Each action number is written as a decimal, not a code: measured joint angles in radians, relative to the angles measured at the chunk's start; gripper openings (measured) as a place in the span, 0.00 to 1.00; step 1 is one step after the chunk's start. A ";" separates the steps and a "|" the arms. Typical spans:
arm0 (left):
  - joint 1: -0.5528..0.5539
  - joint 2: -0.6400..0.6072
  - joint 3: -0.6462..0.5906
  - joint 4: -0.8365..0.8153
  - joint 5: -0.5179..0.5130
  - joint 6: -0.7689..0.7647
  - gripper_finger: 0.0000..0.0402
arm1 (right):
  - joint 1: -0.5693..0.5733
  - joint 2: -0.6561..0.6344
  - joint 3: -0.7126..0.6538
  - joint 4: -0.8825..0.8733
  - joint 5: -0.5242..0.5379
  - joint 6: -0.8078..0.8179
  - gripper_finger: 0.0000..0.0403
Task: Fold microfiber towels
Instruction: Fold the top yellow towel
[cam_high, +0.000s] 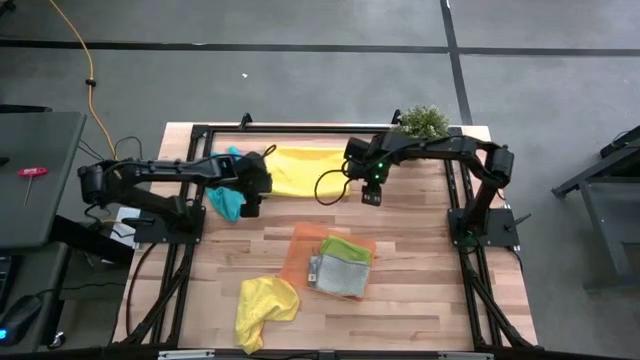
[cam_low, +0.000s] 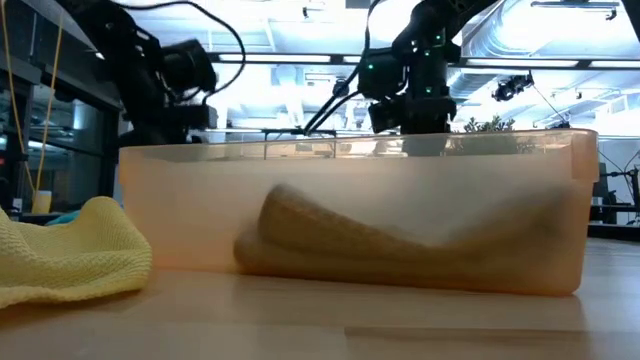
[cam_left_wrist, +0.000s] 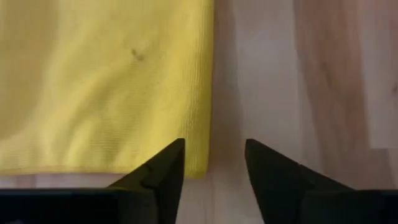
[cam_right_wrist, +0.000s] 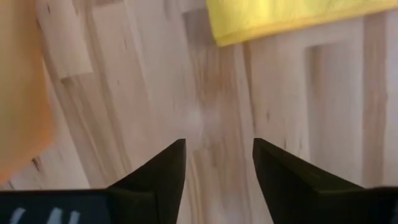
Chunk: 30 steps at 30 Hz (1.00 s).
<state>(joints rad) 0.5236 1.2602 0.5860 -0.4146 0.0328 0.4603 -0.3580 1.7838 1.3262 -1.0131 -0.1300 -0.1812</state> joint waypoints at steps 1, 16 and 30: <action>0.000 0.021 0.000 0.014 0.000 0.007 0.42 | -0.003 -0.002 0.000 0.008 0.000 -0.001 0.45; 0.000 0.210 0.003 0.061 -0.029 -0.051 0.40 | -0.009 0.002 0.000 0.277 -0.199 0.022 0.45; 0.000 0.211 0.001 0.070 -0.006 -0.064 0.30 | 0.052 0.158 0.000 0.401 0.006 -0.257 0.45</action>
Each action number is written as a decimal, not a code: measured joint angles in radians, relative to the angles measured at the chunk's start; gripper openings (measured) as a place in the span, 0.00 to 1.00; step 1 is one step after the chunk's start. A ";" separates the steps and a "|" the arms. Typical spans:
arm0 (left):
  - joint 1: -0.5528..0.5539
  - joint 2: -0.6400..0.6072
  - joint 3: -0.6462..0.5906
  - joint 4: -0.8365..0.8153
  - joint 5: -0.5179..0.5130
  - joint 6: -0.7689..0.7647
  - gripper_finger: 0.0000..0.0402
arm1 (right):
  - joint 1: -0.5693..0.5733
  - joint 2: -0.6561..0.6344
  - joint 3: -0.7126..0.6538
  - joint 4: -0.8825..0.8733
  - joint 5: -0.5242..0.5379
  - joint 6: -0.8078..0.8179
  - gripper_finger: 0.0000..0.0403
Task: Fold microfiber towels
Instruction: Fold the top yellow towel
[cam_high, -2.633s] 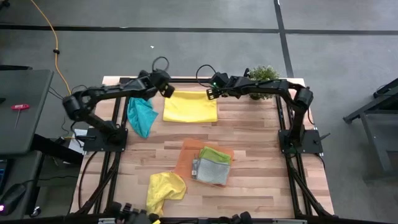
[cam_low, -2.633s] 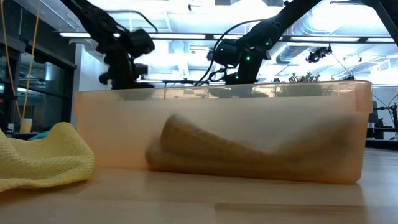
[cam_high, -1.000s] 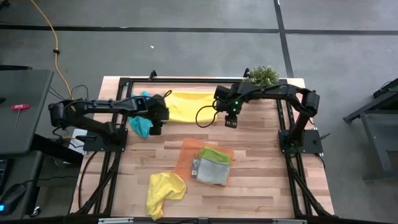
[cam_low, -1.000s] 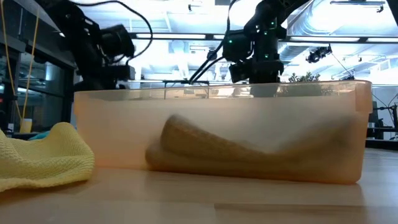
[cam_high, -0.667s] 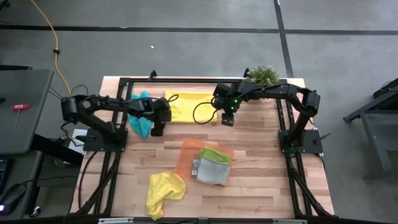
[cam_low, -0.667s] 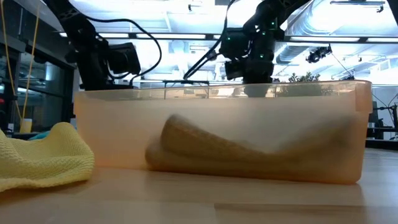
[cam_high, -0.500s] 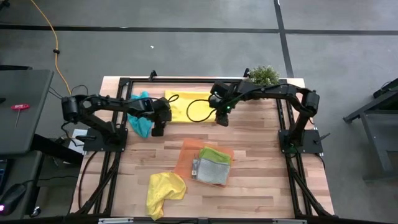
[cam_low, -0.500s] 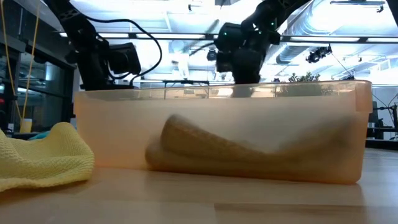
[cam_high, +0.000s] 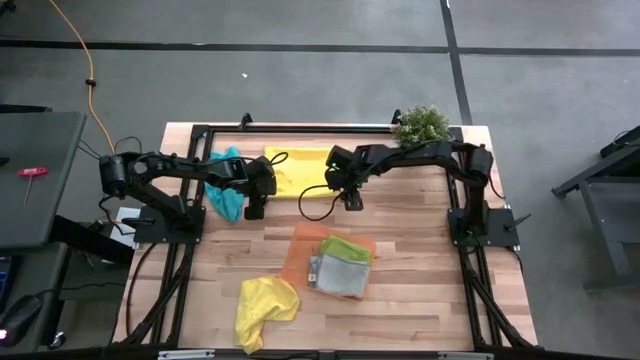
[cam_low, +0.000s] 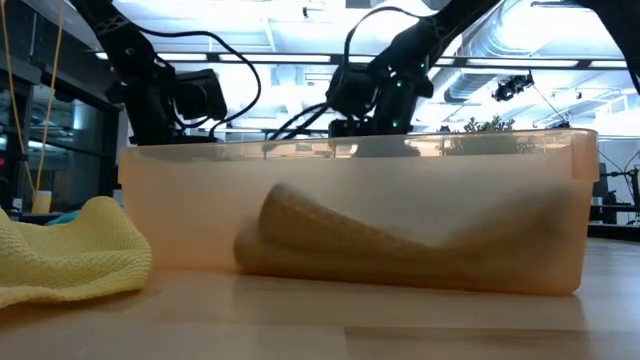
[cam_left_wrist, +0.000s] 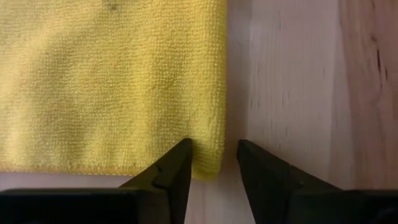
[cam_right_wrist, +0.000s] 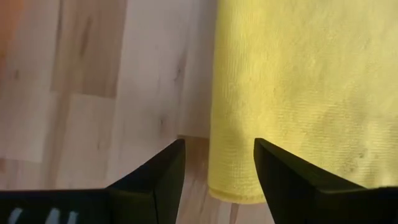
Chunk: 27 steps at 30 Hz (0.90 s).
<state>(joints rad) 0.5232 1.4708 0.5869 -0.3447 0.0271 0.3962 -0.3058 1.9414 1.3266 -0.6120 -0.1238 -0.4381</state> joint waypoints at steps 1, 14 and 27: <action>0.000 0.000 0.000 0.000 0.001 0.000 0.30 | 0.000 0.006 0.000 0.000 0.000 0.000 0.45; 0.000 0.000 0.000 -0.003 0.003 0.025 0.29 | 0.011 0.078 0.004 -0.043 0.054 -0.005 0.37; -0.082 0.000 0.000 -0.026 -0.071 -0.085 0.03 | 0.044 0.072 0.002 -0.096 -0.006 0.211 0.04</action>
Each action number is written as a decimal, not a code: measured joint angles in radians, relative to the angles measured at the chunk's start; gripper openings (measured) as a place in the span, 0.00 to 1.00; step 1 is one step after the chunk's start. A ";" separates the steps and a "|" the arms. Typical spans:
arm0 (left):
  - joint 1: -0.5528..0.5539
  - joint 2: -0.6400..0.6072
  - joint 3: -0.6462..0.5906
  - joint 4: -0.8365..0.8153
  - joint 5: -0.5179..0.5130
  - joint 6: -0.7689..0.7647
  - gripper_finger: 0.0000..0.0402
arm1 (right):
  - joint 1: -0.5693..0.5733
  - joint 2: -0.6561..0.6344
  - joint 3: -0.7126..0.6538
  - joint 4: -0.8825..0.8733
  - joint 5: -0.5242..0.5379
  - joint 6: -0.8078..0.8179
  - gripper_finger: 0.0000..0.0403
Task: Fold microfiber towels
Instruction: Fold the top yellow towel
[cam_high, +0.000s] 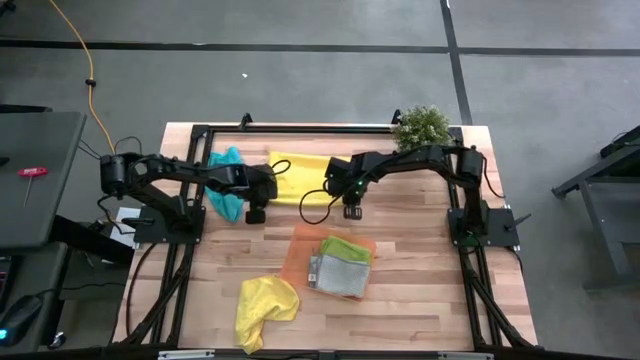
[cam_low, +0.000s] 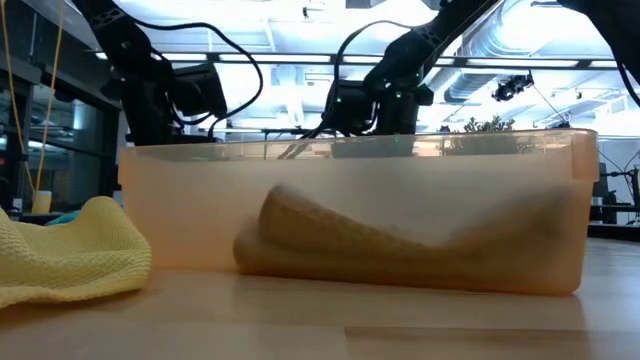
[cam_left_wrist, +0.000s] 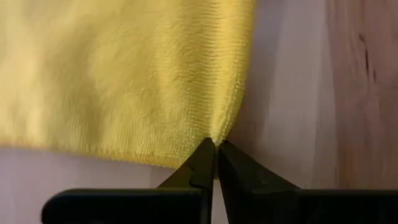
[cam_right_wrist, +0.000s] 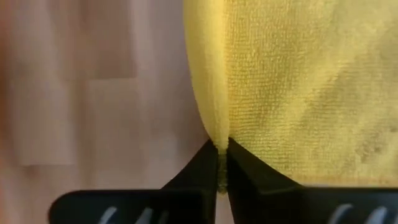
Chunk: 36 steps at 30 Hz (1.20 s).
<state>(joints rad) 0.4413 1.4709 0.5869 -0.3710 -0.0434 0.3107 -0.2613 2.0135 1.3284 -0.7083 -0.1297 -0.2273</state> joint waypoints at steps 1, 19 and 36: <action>-0.011 -0.005 0.000 -0.005 -0.007 -0.028 0.03 | 0.001 -0.004 -0.001 -0.009 -0.023 0.015 0.02; 0.108 -0.259 0.046 -0.134 0.158 -0.306 0.00 | -0.076 -0.175 -0.004 -0.076 -0.079 0.246 0.00; 0.252 -0.043 0.047 0.065 0.061 -0.335 0.00 | -0.125 -0.148 -0.003 0.000 0.037 0.444 0.00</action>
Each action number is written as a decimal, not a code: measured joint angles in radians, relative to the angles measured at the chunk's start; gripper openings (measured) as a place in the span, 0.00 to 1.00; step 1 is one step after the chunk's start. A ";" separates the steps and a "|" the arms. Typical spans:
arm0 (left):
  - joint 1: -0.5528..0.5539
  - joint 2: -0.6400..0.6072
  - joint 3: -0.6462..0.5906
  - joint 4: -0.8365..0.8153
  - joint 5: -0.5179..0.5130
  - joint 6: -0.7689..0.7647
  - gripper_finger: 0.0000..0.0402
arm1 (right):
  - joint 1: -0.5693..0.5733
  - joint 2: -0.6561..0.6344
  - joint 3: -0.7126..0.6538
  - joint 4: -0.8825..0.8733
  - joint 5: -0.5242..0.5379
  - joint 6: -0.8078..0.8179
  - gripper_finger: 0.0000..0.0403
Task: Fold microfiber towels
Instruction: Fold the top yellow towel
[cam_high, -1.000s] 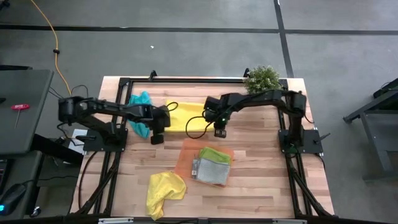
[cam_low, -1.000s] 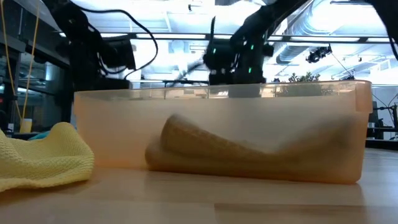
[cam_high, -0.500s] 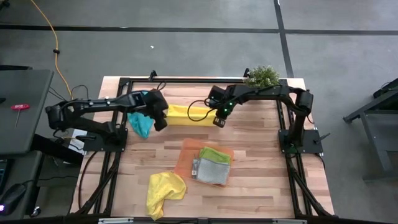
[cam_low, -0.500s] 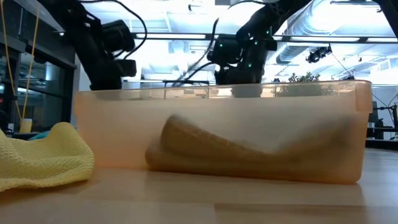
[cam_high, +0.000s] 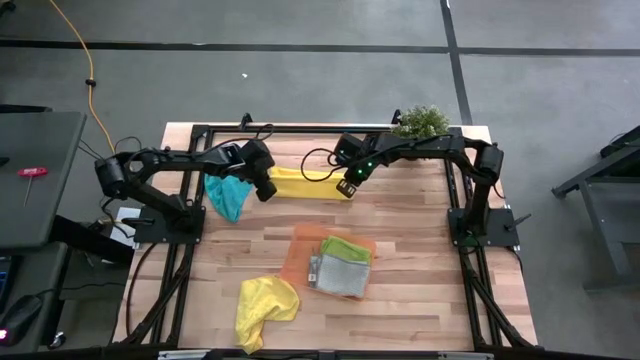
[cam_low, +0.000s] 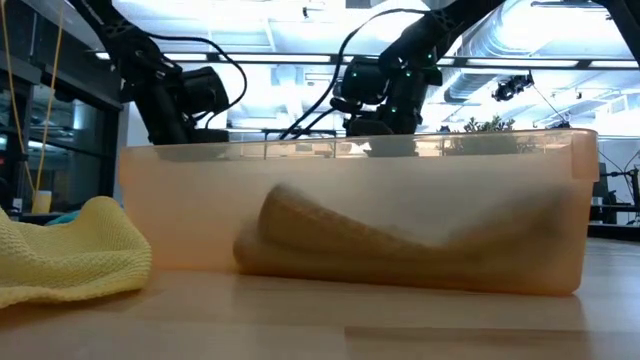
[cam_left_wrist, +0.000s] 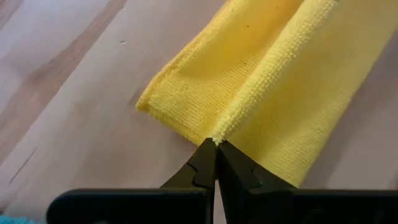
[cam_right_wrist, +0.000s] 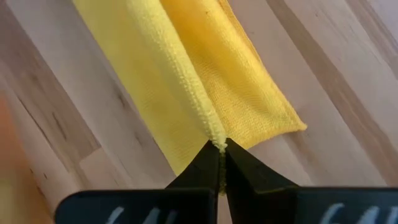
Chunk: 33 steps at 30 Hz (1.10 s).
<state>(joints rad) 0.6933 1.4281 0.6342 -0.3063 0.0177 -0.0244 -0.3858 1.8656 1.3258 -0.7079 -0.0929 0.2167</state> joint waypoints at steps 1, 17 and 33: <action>0.000 0.003 0.000 0.004 0.000 -0.003 0.00 | 0.001 0.000 0.000 -0.001 0.000 0.016 0.00; 0.000 0.003 0.000 0.027 -0.093 0.019 0.00 | 0.006 0.000 0.000 0.002 0.138 0.184 0.28; 0.006 0.003 0.026 0.116 -0.138 0.028 0.20 | -0.002 0.000 0.000 0.010 0.204 0.235 0.52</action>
<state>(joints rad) 0.6989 1.4307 0.6600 -0.1903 -0.1198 0.0034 -0.3882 1.8656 1.3262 -0.6983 0.1110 0.4515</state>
